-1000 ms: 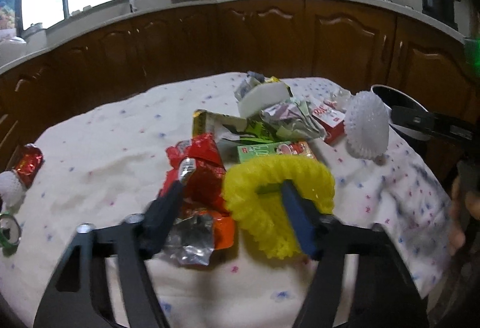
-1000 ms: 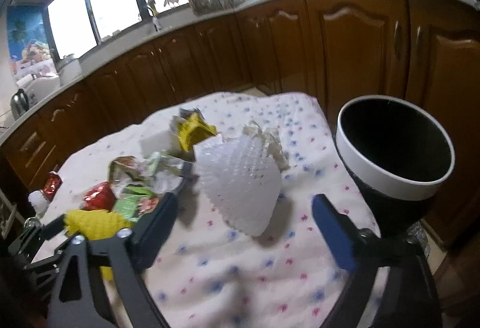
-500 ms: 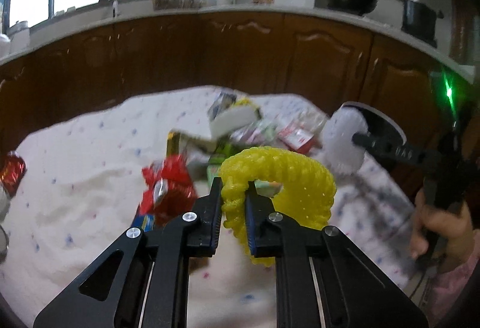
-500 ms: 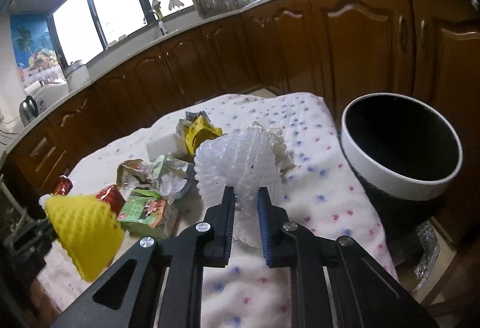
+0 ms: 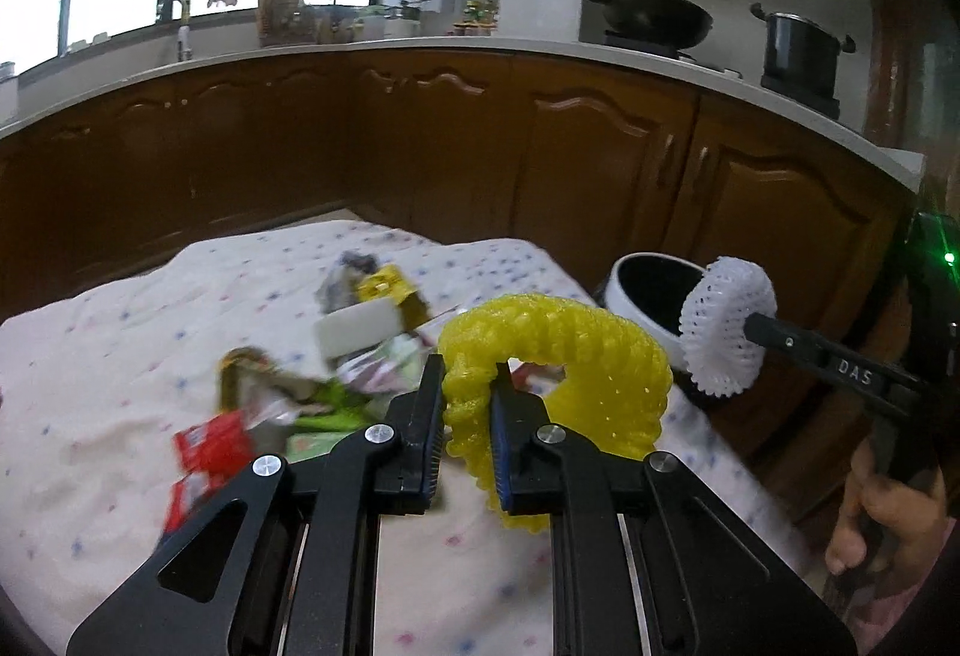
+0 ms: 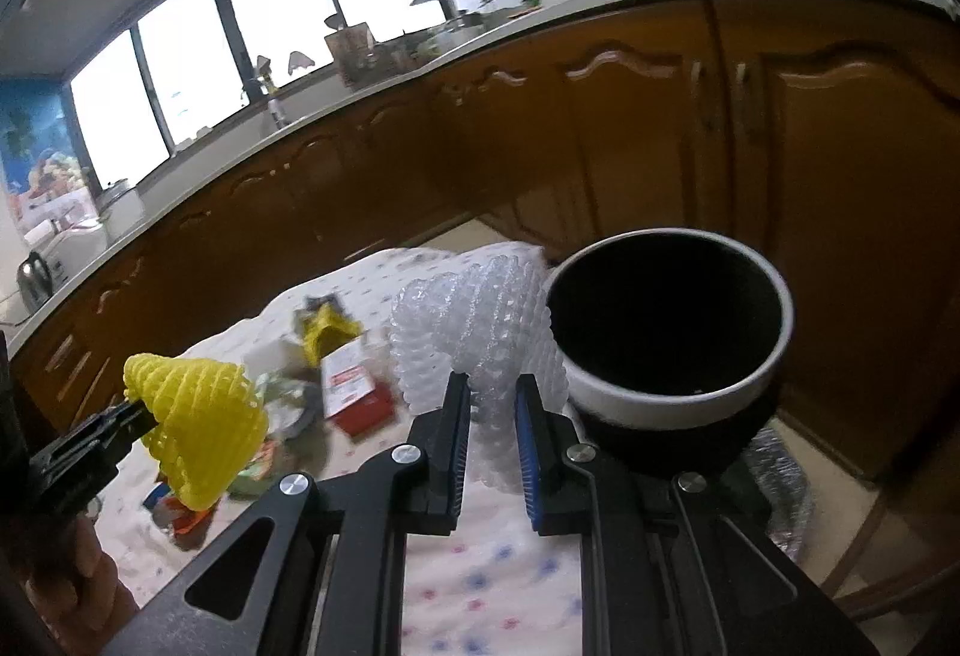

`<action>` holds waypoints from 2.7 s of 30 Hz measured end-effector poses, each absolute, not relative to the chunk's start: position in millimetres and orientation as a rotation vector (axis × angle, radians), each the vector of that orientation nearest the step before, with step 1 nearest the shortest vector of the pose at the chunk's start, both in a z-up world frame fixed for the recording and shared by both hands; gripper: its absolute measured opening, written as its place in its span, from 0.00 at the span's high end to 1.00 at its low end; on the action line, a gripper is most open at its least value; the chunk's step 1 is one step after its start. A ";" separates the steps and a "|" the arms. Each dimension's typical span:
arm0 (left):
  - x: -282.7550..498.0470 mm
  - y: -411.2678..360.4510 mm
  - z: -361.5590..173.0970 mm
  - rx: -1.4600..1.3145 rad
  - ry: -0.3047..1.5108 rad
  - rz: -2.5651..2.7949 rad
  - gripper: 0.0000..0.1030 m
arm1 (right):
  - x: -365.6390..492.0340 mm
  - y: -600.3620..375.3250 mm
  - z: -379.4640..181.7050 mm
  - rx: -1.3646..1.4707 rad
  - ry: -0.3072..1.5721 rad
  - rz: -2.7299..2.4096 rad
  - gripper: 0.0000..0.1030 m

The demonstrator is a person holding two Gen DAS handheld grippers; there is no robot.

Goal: Collect trash
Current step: 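Carry both foam nets over the bin and open both tools to drop them, then grasp the crumpled tissue with the left tool while the right tool grasps another tissue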

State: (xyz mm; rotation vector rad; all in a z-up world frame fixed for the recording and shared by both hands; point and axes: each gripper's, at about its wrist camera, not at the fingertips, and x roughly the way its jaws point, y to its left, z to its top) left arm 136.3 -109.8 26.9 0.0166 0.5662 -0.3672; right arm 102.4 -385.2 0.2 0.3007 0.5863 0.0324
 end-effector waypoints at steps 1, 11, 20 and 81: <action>137.6 -114.8 28.4 0.015 0.566 -0.376 0.88 | 102.4 -389.8 0.4 0.305 0.585 0.026 0.85; 184.1 -192.9 42.0 0.023 0.579 -0.491 0.88 | 123.6 -449.4 2.4 0.331 0.583 -0.073 0.85; 244.1 -273.5 33.7 0.020 0.631 -0.569 0.88 | 158.0 -493.8 -0.4 0.342 0.606 -0.123 0.85; 176.6 -101.1 7.7 -0.155 0.693 -0.382 0.18 | 128.0 -392.3 -2.7 0.399 0.588 0.069 0.23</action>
